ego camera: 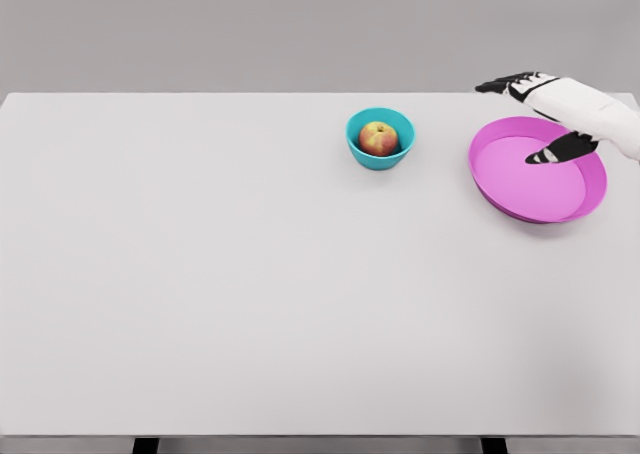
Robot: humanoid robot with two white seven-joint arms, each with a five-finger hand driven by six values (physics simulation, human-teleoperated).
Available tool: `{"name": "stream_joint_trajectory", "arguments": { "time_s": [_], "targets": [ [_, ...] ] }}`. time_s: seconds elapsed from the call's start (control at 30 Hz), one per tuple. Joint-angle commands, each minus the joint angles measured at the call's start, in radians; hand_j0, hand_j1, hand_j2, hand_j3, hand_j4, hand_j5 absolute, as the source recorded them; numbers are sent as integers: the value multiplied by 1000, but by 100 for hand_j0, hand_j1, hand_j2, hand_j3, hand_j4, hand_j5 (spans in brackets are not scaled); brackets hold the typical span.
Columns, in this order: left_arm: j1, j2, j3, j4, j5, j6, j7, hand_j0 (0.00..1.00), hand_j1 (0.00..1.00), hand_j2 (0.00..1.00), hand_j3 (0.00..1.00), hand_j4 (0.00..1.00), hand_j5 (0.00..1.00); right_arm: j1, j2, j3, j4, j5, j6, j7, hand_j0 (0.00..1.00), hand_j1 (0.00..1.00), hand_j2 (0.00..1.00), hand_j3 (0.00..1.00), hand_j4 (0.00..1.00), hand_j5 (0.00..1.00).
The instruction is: Put the apple from the pink plate into the blue bowl with your right arm
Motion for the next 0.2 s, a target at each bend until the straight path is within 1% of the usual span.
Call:
{"name": "stream_joint_trajectory", "arguments": {
  "time_s": [0.0,0.17],
  "targets": [
    [0,0,0,0,0,0,-1,100,100,100,100,100,100,3,-1,-18,-14,-8,1,-1,100,100,100,100,100,100],
    [0,0,1,0,2,0,1,100,100,100,100,100,100,5,-5,-18,-12,-8,1,-1,100,100,100,100,100,100]
  ]
}}
